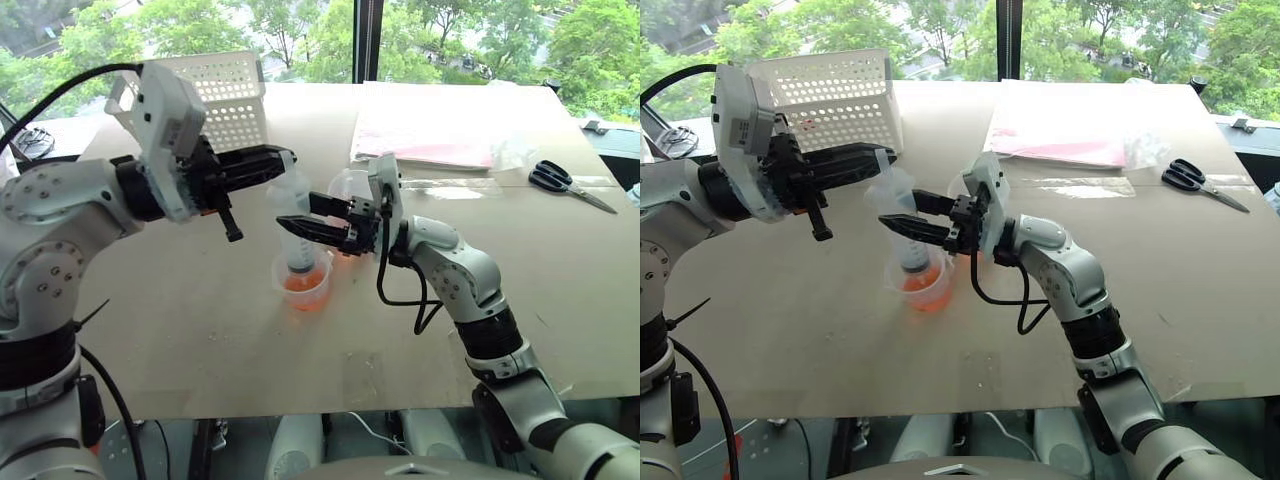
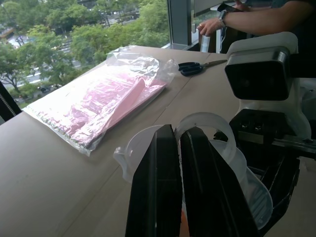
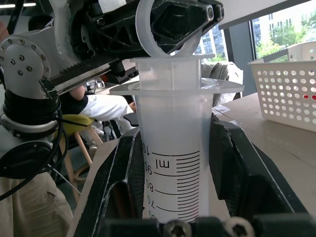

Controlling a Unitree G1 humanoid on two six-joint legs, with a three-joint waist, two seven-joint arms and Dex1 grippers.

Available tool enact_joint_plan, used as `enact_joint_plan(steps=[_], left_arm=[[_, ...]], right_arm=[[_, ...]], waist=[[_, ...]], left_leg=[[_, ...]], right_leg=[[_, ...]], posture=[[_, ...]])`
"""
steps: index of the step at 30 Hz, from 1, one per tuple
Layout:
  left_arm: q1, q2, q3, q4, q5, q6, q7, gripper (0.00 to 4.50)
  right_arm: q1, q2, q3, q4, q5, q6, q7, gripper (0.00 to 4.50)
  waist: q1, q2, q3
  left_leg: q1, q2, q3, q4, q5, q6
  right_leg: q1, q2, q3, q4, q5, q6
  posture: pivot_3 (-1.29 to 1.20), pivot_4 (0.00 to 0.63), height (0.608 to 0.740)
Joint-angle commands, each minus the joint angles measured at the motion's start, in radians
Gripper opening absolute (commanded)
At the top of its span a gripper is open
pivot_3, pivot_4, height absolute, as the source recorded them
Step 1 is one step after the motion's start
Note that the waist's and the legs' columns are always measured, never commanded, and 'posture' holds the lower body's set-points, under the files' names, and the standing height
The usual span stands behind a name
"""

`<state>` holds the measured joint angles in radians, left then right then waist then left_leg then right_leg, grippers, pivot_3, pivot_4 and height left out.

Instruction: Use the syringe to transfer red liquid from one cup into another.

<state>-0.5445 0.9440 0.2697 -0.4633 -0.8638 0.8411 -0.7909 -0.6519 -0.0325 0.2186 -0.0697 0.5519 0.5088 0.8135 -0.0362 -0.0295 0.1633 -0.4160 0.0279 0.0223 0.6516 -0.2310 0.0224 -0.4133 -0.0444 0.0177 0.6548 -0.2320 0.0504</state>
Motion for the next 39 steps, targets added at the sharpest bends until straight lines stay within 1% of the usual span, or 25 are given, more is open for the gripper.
enact_joint_plan(steps=[1,8,12,17,20,22,23,24,27,30,31,32,33,35,37,39], left_arm=[[0.042,0.001,-0.068,-0.068,-0.023,0.022,-0.040,0.00],[0.057,-0.010,-0.053,-0.075,-0.047,0.020,-0.024,0.00],[0.022,-0.036,-0.005,-0.050,-0.118,0.059,0.029,0.00],[-0.018,-0.060,0.076,0.005,-0.271,0.150,0.099,0.00],[-0.064,-0.076,0.169,0.090,-0.419,0.199,0.223,0.91],[-0.081,-0.074,0.220,0.147,-0.555,0.220,0.297,1.88],[-0.077,-0.066,0.245,0.174,-0.641,0.224,0.331,2.29],[-0.064,-0.058,0.271,0.196,-0.720,0.220,0.374,2.82],[-0.008,-0.040,0.326,0.202,-0.849,0.196,0.479,2.89],[0.030,-0.033,0.337,0.180,-0.910,0.165,0.547,2.89],[0.056,-0.036,0.340,0.152,-0.875,0.154,0.544,2.89],[0.094,-0.048,0.339,0.103,-0.822,0.137,0.538,2.89],[0.133,-0.072,0.335,0.047,-0.769,0.110,0.514,2.89],[0.221,-0.062,0.300,-0.060,-0.628,0.081,0.437,2.89],[0.283,-0.050,0.261,-0.135,-0.512,0.039,0.348,2.89],[0.301,-0.068,0.242,-0.168,-0.487,0.007,0.323,2.89]], right_arm=[[-0.080,0.048,-0.079,-0.088,0.075,-0.043,-0.021,1.44],[-0.080,0.046,-0.082,-0.090,0.080,-0.035,-0.021,1.44],[-0.073,0.041,-0.079,-0.093,0.077,-0.031,-0.020,1.44],[-0.075,0.047,-0.093,-0.087,0.079,-0.024,-0.038,1.44],[-0.098,0.055,-0.143,-0.087,0.126,0.011,-0.084,1.44],[-0.112,0.051,-0.179,-0.098,0.170,0.049,-0.112,1.44],[-0.121,0.047,-0.200,-0.109,0.205,0.079,-0.130,1.44],[-0.132,0.036,-0.222,-0.125,0.249,0.120,-0.145,1.44],[-0.163,0.009,-0.285,-0.173,0.361,0.210,-0.211,1.44],[-0.172,-0.013,-0.317,-0.198,0.421,0.253,-0.263,1.44],[-0.170,-0.036,-0.334,-0.214,0.446,0.277,-0.283,1.44],[-0.158,-0.092,-0.364,-0.240,0.481,0.328,-0.313,1.44],[-0.141,-0.166,-0.397,-0.265,0.528,0.398,-0.346,1.44],[-0.103,-0.318,-0.440,-0.297,0.598,0.535,-0.394,1.44],[-0.054,-0.478,-0.473,-0.314,0.677,0.657,-0.407,1.44],[-0.014,-0.606,-0.499,-0.319,0.729,0.743,-0.422,1.44]], waist=[[0.001,0.000,0.000],[0.001,0.000,0.000],[0.001,0.000,0.000],[-0.001,0.000,0.000],[-0.001,0.000,0.000],[-0.001,0.000,0.000],[0.000,0.000,0.000],[-0.001,0.000,0.000],[-0.003,0.000,0.000],[-0.001,0.000,0.000],[0.000,0.000,0.000],[0.002,0.000,0.000],[0.007,0.000,0.000],[0.022,0.000,0.000],[0.031,0.000,0.000],[0.034,0.000,0.000]], left_leg=[[0.000,0.000,0.000,0.000,0.000,0.000],[0.000,0.000,0.000,0.000,0.000,0.000],[0.000,0.000,0.000,0.000,0.000,0.000],[0.000,0.000,0.000,0.000,0.000,0.000],[0.000,0.001,-0.001,0.000,0.000,0.000],[0.000,0.003,-0.001,0.000,0.000,0.000],[0.000,0.003,-0.001,0.000,0.000,0.000],[0.000,0.003,-0.001,0.000,0.000,0.000],[0.000,0.004,0.000,0.000,0.000,0.000],[0.000,0.004,0.000,-0.001,0.000,0.000],[0.000,0.004,0.000,-0.001,0.000,0.000],[0.000,0.004,0.000,-0.001,0.000,0.000],[0.000,0.004,0.000,-0.001,0.000,0.000],[0.000,0.002,0.001,-0.001,0.000,0.000],[-0.001,0.001,0.001,-0.002,0.000,0.000],[-0.002,-0.001,0.001,-0.003,0.000,0.000]], right_leg=[[0.000,0.000,0.000,0.000,0.000,0.000],[0.000,0.000,0.000,0.000,0.000,0.000],[0.000,0.000,0.000,0.000,0.000,0.000],[0.000,0.000,0.000,0.000,0.000,0.000],[0.000,0.000,0.000,0.001,0.000,0.000],[0.000,-0.001,-0.001,0.001,0.000,0.000],[0.000,-0.001,-0.001,0.001,0.000,0.000],[0.000,-0.001,-0.001,0.001,0.000,0.000],[0.000,-0.002,-0.001,0.000,0.000,0.000],[0.000,-0.003,-0.002,0.000,0.000,0.000],[0.000,-0.003,-0.002,0.000,0.000,0.000],[0.000,-0.003,-0.002,0.000,0.000,0.000],[0.000,-0.003,-0.002,0.000,0.000,0.000],[0.001,-0.004,-0.002,-0.002,0.000,-0.001],[0.002,-0.005,-0.002,-0.006,-0.002,-0.003],[0.001,-0.006,-0.002,-0.008,-0.002,-0.004]], posture=[[0.00,0.150,0.740],[0.00,0.150,0.740],[0.00,0.150,0.740],[0.00,0.150,0.740],[0.00,0.150,0.740],[0.00,0.150,0.740],[0.00,0.150,0.740],[0.00,0.150,0.740],[0.00,0.150,0.740],[0.00,0.150,0.740],[0.00,0.150,0.740],[0.00,0.150,0.740],[0.00,0.150,0.740],[0.00,0.150,0.740],[0.00,0.150,0.740],[0.00,0.150,0.740]])
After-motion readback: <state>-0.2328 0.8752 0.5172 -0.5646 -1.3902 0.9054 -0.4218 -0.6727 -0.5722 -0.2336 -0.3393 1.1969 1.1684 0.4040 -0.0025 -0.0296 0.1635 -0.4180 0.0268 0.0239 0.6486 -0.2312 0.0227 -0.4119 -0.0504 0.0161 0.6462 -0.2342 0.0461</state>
